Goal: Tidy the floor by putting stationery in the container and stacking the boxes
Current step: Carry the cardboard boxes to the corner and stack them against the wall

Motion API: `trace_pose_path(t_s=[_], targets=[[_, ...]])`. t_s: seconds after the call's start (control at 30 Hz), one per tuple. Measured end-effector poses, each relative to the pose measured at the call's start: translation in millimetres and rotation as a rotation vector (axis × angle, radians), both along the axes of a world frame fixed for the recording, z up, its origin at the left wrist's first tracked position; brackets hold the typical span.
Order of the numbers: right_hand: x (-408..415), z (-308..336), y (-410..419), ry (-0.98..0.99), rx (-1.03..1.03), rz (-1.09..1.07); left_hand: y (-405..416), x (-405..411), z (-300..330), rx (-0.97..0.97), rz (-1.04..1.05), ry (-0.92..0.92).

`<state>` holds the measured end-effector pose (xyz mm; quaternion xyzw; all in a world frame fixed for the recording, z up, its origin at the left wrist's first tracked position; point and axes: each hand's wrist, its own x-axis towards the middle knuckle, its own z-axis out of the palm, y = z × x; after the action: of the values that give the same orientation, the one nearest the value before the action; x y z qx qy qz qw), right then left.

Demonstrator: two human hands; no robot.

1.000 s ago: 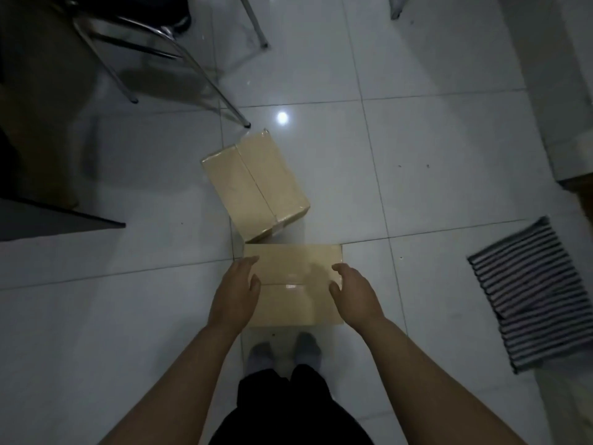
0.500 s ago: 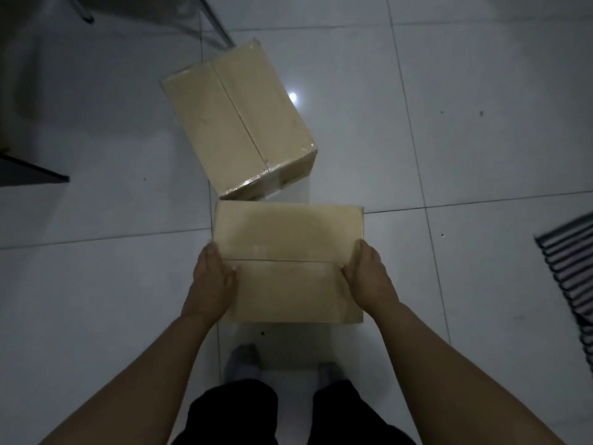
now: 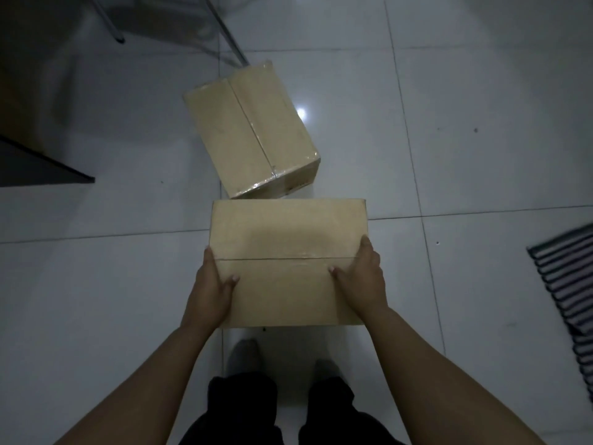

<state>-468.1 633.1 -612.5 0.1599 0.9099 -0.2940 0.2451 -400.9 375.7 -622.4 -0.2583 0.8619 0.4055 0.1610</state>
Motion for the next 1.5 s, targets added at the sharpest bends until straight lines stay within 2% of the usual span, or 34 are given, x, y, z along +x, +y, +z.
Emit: trace_pose_path(t_s=[0.27,0.37,0.6,0.83,0.97,1.33,1.5], targets=[[-22.5,188.8,-12.7,0.115,-0.091,-0.046,-8.6,6.9,181.9,-0.047,0.152,-0.011],[-27.7,262.5,-23.4,0.167,-0.103,-0.015,-18.6,8.8,253.4,-0.041,0.293,0.013],[-30.4,422.0,-59.9,0.284,-0.15,0.157,-57.2,24.1,408.4,-0.075,0.412,0.139],[-7.6,522.2,-113.1,0.304,-0.166,0.392,-91.2,86.8,513.4,-0.24,0.554,0.175],[-7.1,539.7,-135.7,0.318,-0.146,0.463,-101.9,104.5,531.1,-0.316,0.545,0.121],[94.5,575.3,-311.1,0.315,-0.221,0.795,-201.7,276.5,574.4,-0.327,0.917,0.141],[157.5,585.5,-391.8,0.286,-0.264,0.961,-238.1,362.7,590.9,-0.399,1.067,0.101]])
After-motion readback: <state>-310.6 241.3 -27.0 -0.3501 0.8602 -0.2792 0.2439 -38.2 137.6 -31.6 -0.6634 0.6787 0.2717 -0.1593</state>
